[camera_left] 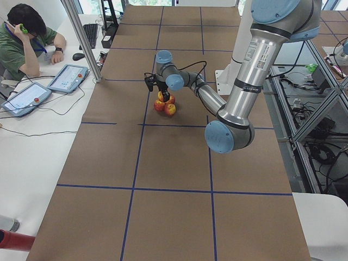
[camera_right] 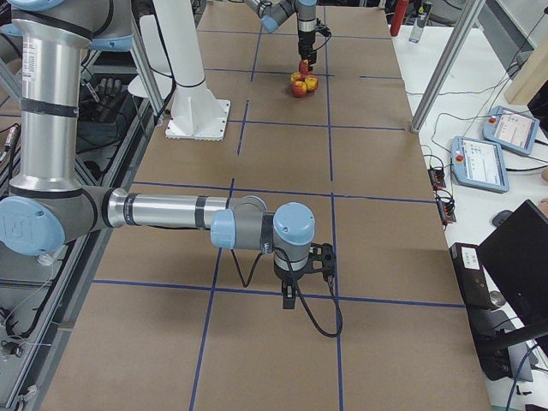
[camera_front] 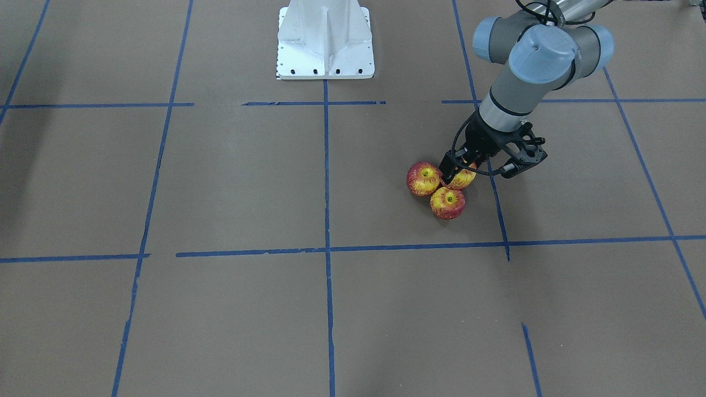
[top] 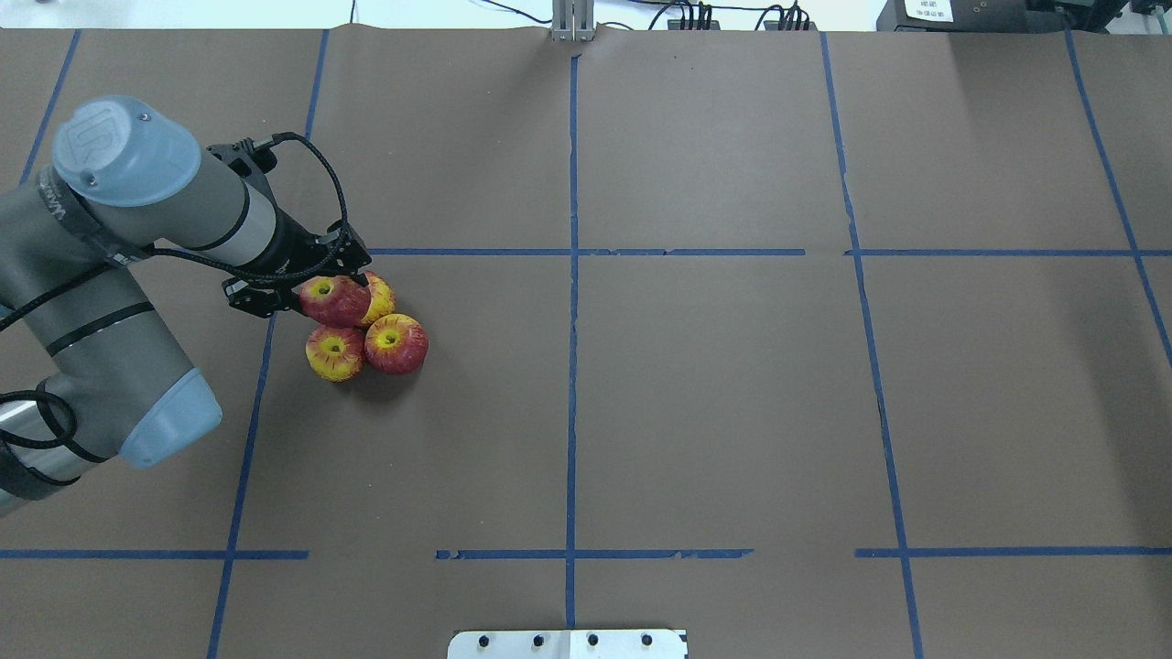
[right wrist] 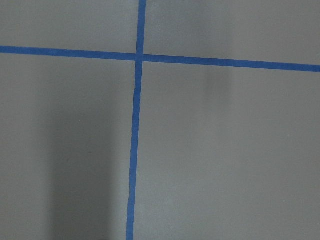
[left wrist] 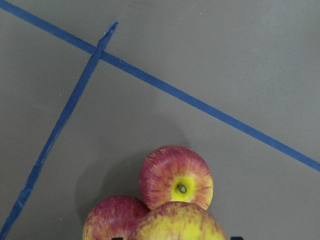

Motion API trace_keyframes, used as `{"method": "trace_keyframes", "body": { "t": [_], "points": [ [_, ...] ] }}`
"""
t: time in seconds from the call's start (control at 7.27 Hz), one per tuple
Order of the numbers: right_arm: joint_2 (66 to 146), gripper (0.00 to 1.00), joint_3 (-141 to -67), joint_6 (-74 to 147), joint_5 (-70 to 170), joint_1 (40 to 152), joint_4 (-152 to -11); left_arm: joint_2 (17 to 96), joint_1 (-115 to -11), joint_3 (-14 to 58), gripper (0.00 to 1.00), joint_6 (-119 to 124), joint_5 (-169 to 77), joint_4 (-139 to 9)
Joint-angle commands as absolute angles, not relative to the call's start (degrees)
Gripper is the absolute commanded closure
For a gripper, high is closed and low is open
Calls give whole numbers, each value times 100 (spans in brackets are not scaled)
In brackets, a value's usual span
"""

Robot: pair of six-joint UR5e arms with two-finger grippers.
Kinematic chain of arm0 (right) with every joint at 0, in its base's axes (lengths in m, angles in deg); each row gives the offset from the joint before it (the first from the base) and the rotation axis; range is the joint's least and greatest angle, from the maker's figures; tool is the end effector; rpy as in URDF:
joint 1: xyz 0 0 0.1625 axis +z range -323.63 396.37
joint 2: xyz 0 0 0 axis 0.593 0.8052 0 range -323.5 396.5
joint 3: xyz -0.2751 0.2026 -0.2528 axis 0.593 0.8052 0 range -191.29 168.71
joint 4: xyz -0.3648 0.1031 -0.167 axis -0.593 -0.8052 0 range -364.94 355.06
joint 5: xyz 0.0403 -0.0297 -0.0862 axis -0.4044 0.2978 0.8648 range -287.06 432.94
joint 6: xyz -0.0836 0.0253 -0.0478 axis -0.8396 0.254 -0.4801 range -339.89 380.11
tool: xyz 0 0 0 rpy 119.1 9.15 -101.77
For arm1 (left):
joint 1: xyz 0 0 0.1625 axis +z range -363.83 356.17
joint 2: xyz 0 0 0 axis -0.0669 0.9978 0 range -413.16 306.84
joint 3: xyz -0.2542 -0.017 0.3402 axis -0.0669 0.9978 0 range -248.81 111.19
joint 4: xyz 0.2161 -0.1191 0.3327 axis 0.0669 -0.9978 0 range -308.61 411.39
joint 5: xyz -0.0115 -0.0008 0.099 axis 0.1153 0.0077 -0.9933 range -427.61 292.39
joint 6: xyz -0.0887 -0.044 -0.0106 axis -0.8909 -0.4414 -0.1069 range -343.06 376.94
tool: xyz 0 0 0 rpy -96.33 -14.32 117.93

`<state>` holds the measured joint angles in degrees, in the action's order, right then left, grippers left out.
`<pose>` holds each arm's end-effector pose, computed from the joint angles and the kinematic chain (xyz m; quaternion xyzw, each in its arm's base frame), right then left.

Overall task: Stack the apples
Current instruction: 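Lower the apple onto the top of the cluster and open the left gripper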

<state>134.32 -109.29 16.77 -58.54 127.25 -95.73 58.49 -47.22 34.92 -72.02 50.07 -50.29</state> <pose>0.0740 -0.4322 0.6580 0.0081 -0.3540 -0.0182 0.9350 0.3829 -0.4817 0.3175 -0.0565 0.4418 -0.2325 0.8646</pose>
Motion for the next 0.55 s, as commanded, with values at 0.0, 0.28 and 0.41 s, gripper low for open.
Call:
{"method": "trace_keyframes", "body": {
  "t": [0.0, 0.28, 0.41],
  "points": [
    [13432, 0, -10929, 1677, -5854, 12725, -9573, 5854, -4690, 3403, 99, -7332, 4911, -5083],
    [13432, 0, -10929, 1677, -5854, 12725, -9573, 5863, -4576, 3332, 96, -7333, 4910, -5083],
    [13432, 0, -10929, 1677, -5854, 12725, -9573, 5863, -4541, 3341, 94, -7341, 4910, -5091]
  ]
}}
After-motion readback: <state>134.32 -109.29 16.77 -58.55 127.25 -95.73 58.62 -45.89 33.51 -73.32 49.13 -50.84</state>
